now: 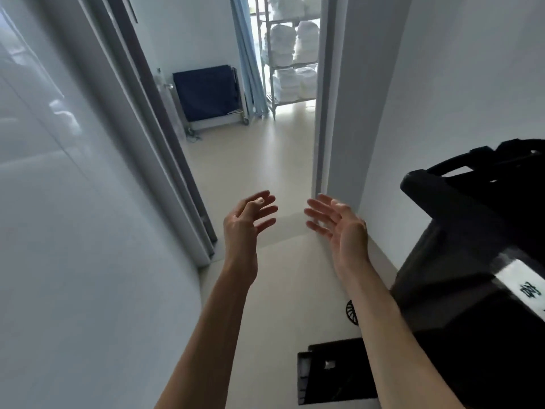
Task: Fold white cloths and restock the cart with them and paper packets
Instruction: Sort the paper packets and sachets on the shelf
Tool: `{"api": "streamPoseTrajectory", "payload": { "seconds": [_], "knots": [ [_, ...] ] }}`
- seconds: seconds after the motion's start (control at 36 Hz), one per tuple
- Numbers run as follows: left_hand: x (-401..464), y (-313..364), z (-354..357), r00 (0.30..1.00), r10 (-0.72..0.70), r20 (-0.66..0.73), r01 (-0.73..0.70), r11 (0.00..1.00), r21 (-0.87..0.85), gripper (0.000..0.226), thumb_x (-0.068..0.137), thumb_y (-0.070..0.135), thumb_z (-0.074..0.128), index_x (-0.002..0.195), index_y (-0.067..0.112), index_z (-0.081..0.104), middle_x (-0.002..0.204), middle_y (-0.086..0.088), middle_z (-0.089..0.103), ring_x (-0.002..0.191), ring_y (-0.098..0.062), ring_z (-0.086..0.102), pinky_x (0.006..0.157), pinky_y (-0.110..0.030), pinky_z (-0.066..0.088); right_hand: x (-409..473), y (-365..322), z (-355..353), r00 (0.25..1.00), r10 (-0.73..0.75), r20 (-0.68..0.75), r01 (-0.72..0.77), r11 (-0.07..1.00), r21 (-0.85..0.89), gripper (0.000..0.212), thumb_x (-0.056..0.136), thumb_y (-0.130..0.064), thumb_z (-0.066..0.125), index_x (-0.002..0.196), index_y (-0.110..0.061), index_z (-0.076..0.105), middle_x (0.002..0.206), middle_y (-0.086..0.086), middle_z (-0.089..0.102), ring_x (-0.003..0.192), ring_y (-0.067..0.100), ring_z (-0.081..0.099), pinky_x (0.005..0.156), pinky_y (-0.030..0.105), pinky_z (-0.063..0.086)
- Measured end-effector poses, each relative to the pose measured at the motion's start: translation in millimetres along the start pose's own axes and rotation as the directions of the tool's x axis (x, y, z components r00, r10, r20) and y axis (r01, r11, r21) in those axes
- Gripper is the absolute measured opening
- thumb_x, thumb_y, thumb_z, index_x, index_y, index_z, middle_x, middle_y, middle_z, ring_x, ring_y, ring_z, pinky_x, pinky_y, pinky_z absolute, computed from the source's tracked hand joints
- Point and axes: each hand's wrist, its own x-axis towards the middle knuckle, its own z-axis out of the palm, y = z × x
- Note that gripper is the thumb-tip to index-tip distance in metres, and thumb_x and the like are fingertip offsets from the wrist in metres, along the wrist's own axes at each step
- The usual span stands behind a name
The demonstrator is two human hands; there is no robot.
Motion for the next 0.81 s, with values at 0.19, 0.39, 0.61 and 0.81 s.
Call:
{"api": "streamPoseTrajectory", "payload": {
  "seconds": [0.19,0.39,0.61,0.81],
  "knots": [
    [26.0,-11.5,-4.7,0.998,-0.043,-0.051,0.046,0.997,0.06,0.032,0.101,0.012,0.041,0.116,0.007,0.068,0.109,-0.009,0.074,0.102,-0.025,0.071,0.097,-0.047,0.054,29.3,25.4,14.6,0.997,0.071,0.023,-0.071,0.997,-0.007,0.032,0.102,-0.018,0.042,0.121,-0.005,0.064,0.111,0.011,0.074,0.103,0.027,0.071,0.095,0.047,0.055],
    [77.0,-25.6,-14.3,0.996,-0.076,-0.055,0.079,0.995,0.064,0.031,0.101,0.01,0.04,0.108,0.007,0.071,0.103,-0.01,0.076,0.096,-0.028,0.072,0.093,-0.047,0.056,71.8,44.0,32.8,0.997,0.078,-0.012,-0.079,0.994,-0.076,0.03,0.101,-0.017,0.043,0.118,-0.005,0.065,0.109,0.011,0.074,0.101,0.027,0.071,0.091,0.045,0.057],
    [172.1,-47.9,-22.5,0.989,-0.143,0.033,0.142,0.99,0.024,0.033,0.101,0.01,0.039,0.105,0.009,0.071,0.099,-0.009,0.076,0.094,-0.027,0.072,0.089,-0.042,0.058,134.0,68.2,67.2,0.993,0.021,-0.113,-0.043,0.979,-0.198,0.028,0.099,-0.019,0.046,0.113,-0.009,0.068,0.104,0.005,0.076,0.097,0.023,0.073,0.083,0.036,0.059],
    [273.8,-47.0,-35.4,0.97,-0.198,0.14,0.2,0.98,-0.004,0.031,0.101,0.012,0.04,0.105,0.011,0.071,0.102,-0.009,0.076,0.096,-0.025,0.072,0.091,-0.042,0.057,200.5,81.9,113.2,0.978,-0.001,-0.208,-0.045,0.975,-0.218,0.029,0.101,-0.018,0.044,0.114,-0.009,0.068,0.104,0.006,0.076,0.096,0.023,0.073,0.077,0.03,0.058]
  ]
}}
